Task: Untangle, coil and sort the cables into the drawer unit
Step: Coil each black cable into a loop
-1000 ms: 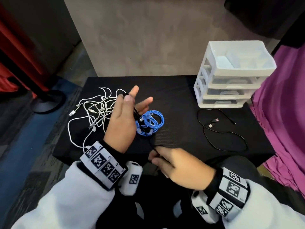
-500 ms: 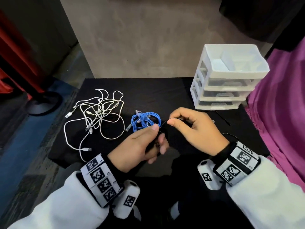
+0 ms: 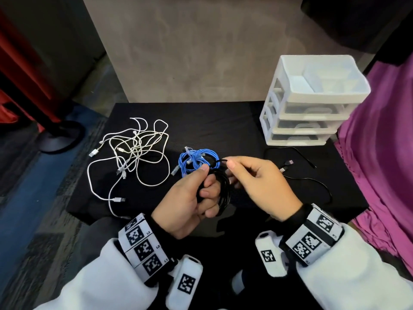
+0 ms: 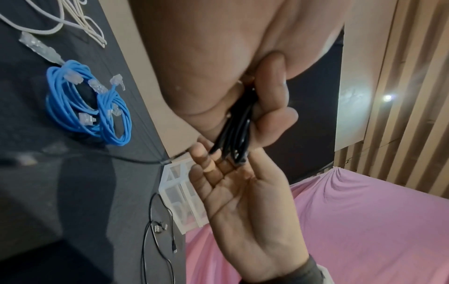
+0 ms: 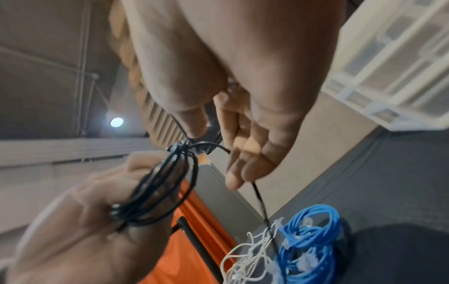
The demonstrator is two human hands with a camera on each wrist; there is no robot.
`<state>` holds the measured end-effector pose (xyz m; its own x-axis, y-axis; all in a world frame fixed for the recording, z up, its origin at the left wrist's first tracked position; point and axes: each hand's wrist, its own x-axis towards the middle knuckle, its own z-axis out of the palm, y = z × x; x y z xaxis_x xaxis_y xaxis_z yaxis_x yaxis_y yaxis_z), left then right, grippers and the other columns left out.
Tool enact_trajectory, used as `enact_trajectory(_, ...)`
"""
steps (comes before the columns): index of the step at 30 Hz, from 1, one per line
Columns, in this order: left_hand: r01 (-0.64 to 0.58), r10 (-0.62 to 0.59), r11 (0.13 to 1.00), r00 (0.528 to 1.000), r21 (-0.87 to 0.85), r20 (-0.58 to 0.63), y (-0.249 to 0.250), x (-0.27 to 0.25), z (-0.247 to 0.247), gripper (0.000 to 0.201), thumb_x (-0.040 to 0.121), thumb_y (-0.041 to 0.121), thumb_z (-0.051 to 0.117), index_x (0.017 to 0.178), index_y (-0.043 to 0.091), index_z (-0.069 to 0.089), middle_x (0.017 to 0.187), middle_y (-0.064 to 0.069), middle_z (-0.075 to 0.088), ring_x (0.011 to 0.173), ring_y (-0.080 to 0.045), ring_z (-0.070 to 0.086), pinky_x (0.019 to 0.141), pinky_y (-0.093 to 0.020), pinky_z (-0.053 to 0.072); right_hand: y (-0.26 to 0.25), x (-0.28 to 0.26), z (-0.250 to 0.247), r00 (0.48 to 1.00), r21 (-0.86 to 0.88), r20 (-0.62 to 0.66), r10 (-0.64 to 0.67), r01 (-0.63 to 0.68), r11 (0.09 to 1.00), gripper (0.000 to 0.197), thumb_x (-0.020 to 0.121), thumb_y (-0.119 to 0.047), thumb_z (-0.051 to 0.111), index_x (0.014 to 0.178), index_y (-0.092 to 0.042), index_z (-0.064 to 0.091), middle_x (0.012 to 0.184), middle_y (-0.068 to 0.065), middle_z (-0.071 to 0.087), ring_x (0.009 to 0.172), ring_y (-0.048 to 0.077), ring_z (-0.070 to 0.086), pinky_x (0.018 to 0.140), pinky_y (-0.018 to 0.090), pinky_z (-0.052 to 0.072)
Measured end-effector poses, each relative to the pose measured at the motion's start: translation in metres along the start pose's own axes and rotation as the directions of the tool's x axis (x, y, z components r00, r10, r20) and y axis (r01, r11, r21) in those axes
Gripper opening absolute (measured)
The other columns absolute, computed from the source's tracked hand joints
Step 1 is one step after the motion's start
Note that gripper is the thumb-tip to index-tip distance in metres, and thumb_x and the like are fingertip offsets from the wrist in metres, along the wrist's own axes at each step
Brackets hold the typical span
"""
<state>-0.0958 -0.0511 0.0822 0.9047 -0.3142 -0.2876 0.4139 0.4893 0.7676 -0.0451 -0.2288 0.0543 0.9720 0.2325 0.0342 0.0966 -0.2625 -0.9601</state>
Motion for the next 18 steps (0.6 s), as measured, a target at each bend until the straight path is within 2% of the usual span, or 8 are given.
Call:
enact_trajectory(2,-0.023,0.023,0.999,1.000,-0.028,-0.014,0.001,0.001,0.001,0.039,0.107,0.036,0.035,0.072,0.020,0.041,0.060,0.004,0.027,0.035,-0.003,0.019,0.043,-0.021,0.033,-0.006,-0.009,0.001,0.985,0.056,0.169,-0.031,0.022,0.998,0.036,0.104,-0.043,0.058,0.115,-0.015,0.077,0.108,0.019,0.074,0.090,0.014,0.066,0.089,0.042,0.054)
enact_trajectory(4,-0.042,0.041,0.996,0.999,-0.074,-0.022,0.003,0.002,0.000,0.039,0.107,0.036,0.035,0.073,0.019,0.040,0.059,0.005,0.028,0.034,-0.003,0.020,0.043,-0.021,0.034,-0.006,-0.016,0.004,0.953,0.063,0.299,-0.045,0.028,0.998,0.044,0.100,-0.048,0.057,0.116,-0.012,0.075,0.112,0.027,0.067,0.092,0.032,0.064,0.093,0.047,0.053)
enact_trajectory(8,-0.093,0.090,0.994,0.994,-0.060,-0.061,0.003,0.005,-0.001,0.040,0.109,0.035,0.033,0.074,0.017,0.043,0.061,0.003,0.033,0.038,-0.006,0.017,0.047,-0.022,0.038,0.000,-0.020,0.012,0.961,0.125,0.276,-0.019,-0.017,0.992,0.049,0.095,-0.042,0.065,0.112,0.004,0.066,0.101,0.044,0.054,0.080,0.036,0.057,0.078,0.045,0.045)
enact_trajectory(10,-0.144,0.152,0.987,0.983,0.076,-0.100,-0.002,0.008,0.003,0.041,0.110,0.036,0.031,0.078,0.016,0.044,0.064,0.001,0.038,0.043,-0.010,0.017,0.053,-0.025,0.043,-0.001,-0.020,0.018,0.980,0.217,0.198,-0.005,-0.039,0.975,0.025,0.098,-0.021,0.064,0.109,0.002,0.067,0.091,0.038,0.060,0.078,0.029,0.054,0.075,0.042,0.044)
enact_trajectory(11,-0.176,0.196,0.971,0.973,0.160,-0.122,-0.005,0.009,0.006,0.040,0.111,0.034,0.030,0.079,0.014,0.044,0.066,-0.001,0.040,0.044,-0.011,0.020,0.055,-0.027,0.046,-0.002,-0.020,0.020,0.986,0.292,0.165,0.000,-0.049,0.955,0.013,0.098,-0.003,0.060,0.107,-0.002,0.069,0.088,0.028,0.065,0.078,0.028,0.056,0.074,0.037,0.048)
enact_trajectory(13,-0.237,0.295,0.926,0.940,0.293,-0.172,-0.010,0.013,0.012,0.039,0.111,0.031,0.031,0.081,0.010,0.045,0.067,-0.003,0.045,0.042,-0.011,0.031,0.057,-0.028,0.051,-0.004,-0.020,0.024,0.995,0.389,0.096,0.012,-0.049,0.920,0.034,0.091,0.019,0.052,0.106,-0.006,0.070,0.090,0.014,0.067,0.080,0.030,0.056,0.070,0.027,0.053)
enact_trajectory(15,-0.278,0.375,0.885,0.901,0.374,-0.218,-0.013,0.015,0.016,0.039,0.111,0.029,0.034,0.081,0.007,0.046,0.066,-0.004,0.047,0.043,-0.014,0.040,0.053,-0.025,0.051,-0.004,-0.019,0.027,0.999,0.424,0.042,0.023,-0.038,0.905,0.037,0.086,0.020,0.051,0.108,-0.004,0.068,0.091,0.014,0.066,0.082,0.032,0.052,0.067,0.026,0.053)
enact_trajectory(18,-0.321,0.474,0.825,0.841,0.465,-0.260,-0.016,0.014,0.017,0.039,0.110,0.029,0.036,0.082,0.005,0.049,0.071,-0.011,0.050,0.048,-0.014,0.043,0.053,-0.025,0.051,-0.010,-0.019,0.030,0.999,0.459,0.027,0.017,-0.027,0.888,0.038,0.090,0.024,0.049,0.111,-0.002,0.068,0.093,0.012,0.070,0.081,0.027,0.058,0.070,0.027,0.054)
